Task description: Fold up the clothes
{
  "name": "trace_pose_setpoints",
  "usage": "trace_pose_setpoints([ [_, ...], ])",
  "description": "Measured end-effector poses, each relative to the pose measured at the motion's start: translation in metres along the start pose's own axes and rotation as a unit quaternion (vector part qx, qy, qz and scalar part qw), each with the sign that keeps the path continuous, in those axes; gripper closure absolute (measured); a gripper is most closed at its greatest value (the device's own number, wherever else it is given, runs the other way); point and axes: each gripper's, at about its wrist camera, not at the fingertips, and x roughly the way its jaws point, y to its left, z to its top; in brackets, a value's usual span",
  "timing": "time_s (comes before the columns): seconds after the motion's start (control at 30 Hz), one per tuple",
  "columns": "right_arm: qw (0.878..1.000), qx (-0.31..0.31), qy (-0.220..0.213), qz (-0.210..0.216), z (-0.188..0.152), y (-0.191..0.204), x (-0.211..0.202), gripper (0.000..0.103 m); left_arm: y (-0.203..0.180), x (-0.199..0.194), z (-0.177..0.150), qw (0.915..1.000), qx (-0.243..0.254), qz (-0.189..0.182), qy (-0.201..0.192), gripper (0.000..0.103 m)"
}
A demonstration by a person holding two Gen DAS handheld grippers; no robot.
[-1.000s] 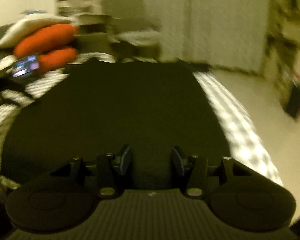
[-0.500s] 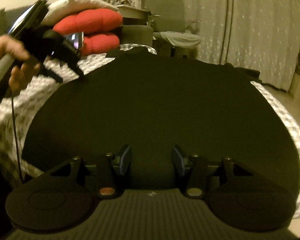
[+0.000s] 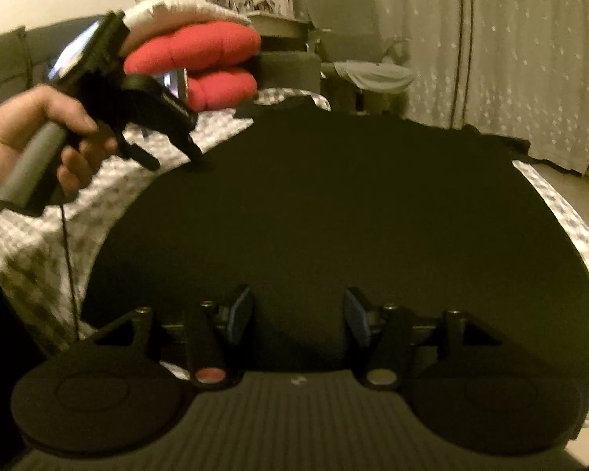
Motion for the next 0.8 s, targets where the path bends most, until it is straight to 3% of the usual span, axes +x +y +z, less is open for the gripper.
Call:
trace_pose_setpoints([
  [0.37,1.000,-0.001,-0.020,0.014,0.016,0.006,0.005,0.047,0.001,0.005,0.001,1.0000,0.005,0.005,0.003,0.040],
  [0.53,1.000,0.016,0.016,0.007,0.013,-0.001,0.023,0.047,0.000,0.005,0.001,0.9999,0.009,0.005,0.003,0.039],
  [0.8,1.000,0.008,0.012,-0.001,0.018,-0.003,0.029,0.047,-0.003,0.005,0.001,0.9998,0.016,0.004,0.006,0.037],
])
